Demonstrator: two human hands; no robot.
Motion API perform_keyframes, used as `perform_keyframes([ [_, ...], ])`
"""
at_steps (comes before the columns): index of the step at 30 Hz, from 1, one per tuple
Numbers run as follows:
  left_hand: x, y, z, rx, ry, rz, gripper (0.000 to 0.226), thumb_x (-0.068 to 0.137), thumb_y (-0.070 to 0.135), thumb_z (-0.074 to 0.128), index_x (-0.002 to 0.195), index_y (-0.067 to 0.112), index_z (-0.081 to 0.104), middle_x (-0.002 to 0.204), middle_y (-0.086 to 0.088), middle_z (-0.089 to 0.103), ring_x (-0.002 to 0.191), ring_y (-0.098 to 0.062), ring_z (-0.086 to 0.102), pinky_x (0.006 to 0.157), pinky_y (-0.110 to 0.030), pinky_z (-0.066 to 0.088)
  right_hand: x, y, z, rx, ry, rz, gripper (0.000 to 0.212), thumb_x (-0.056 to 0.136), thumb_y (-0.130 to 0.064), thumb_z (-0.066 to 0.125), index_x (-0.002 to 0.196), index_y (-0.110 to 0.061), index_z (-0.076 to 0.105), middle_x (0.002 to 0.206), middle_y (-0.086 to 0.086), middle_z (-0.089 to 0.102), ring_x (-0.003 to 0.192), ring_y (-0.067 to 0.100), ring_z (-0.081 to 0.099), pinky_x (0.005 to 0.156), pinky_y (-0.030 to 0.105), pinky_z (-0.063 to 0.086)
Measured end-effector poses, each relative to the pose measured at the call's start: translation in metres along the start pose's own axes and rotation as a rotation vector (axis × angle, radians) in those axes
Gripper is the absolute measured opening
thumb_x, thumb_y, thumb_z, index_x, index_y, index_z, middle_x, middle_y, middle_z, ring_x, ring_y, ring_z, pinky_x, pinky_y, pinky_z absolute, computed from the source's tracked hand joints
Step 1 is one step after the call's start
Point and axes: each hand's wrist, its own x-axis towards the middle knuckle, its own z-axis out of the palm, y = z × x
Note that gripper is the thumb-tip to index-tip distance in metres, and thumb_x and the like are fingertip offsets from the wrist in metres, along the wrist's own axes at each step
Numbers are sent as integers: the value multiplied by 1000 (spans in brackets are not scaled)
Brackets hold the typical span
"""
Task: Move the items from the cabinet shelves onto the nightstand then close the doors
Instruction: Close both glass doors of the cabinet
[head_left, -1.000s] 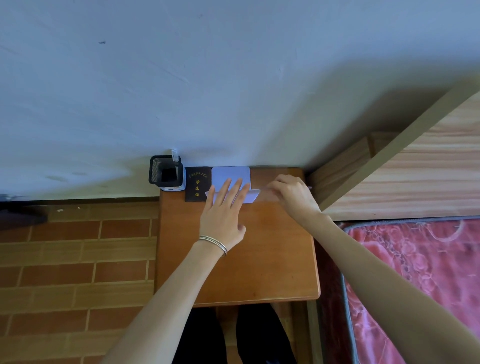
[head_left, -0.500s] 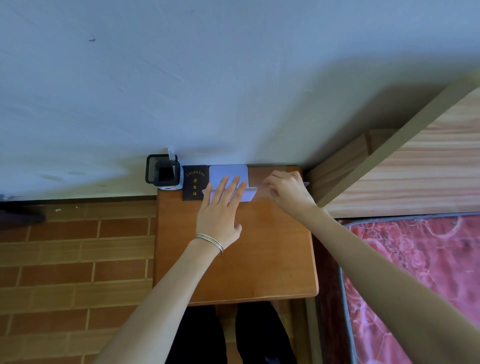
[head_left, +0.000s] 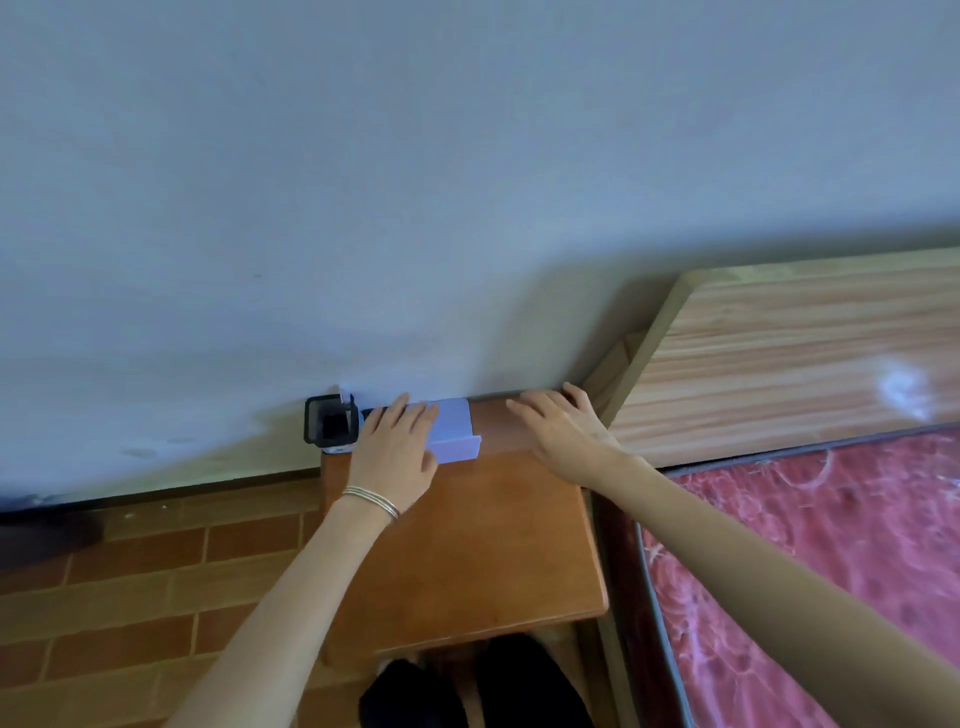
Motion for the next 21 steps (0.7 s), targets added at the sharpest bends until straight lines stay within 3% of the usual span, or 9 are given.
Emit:
perform_keyframes([
  [2, 7, -1, -27, -35, 89, 48, 49, 79, 16, 64, 127, 8, 55, 126, -11, 59, 126, -30, 45, 103, -48, 33, -8, 3, -32, -44, 65, 9, 60, 61, -14, 76, 119, -10, 58, 114, 12, 62, 105, 29, 60, 95, 54, 38],
  [4, 17, 0, -57, -35, 185, 98, 43, 78, 18, 64, 120, 8, 60, 115, -11, 65, 117, -31, 54, 98, -50, 39, -13, 4, -68, -90, 137, 23, 58, 64, -19, 76, 119, -10, 58, 115, 13, 62, 107, 29, 59, 96, 56, 37],
  [7, 30, 12, -104, -13, 259, 214, 47, 80, 32, 42, 114, 9, 64, 107, -9, 68, 109, -29, 60, 92, -50, 44, -26, 2, -116, -164, 278, 62, 58, 68, -21, 73, 123, -10, 55, 119, 14, 60, 110, 29, 57, 98, 54, 37],
  [14, 42, 31, -168, 25, 416, 494, 51, 80, 36, 40, 119, 11, 61, 121, -11, 61, 119, -31, 51, 99, -52, 36, -82, -21, -176, -231, 364, 317, 60, 75, -25, 69, 130, -12, 50, 128, 12, 55, 117, 30, 52, 101, 50, 36],
  [18, 28, 39, -193, 33, 381, 747, 52, 83, 41, 37, 126, 19, 57, 129, -7, 57, 125, -30, 45, 104, -53, 30, -132, -62, -183, -195, 366, 568, 59, 82, -26, 62, 136, -13, 42, 138, 11, 47, 128, 28, 42, 108, 48, 25],
  [21, 13, 48, -206, 59, 335, 899, 53, 82, 42, 36, 127, 22, 56, 132, -6, 54, 125, -29, 45, 104, -52, 30, -166, -99, -178, -204, 383, 702, 60, 83, -29, 62, 137, -15, 41, 138, 9, 47, 128, 26, 43, 108, 48, 25],
])
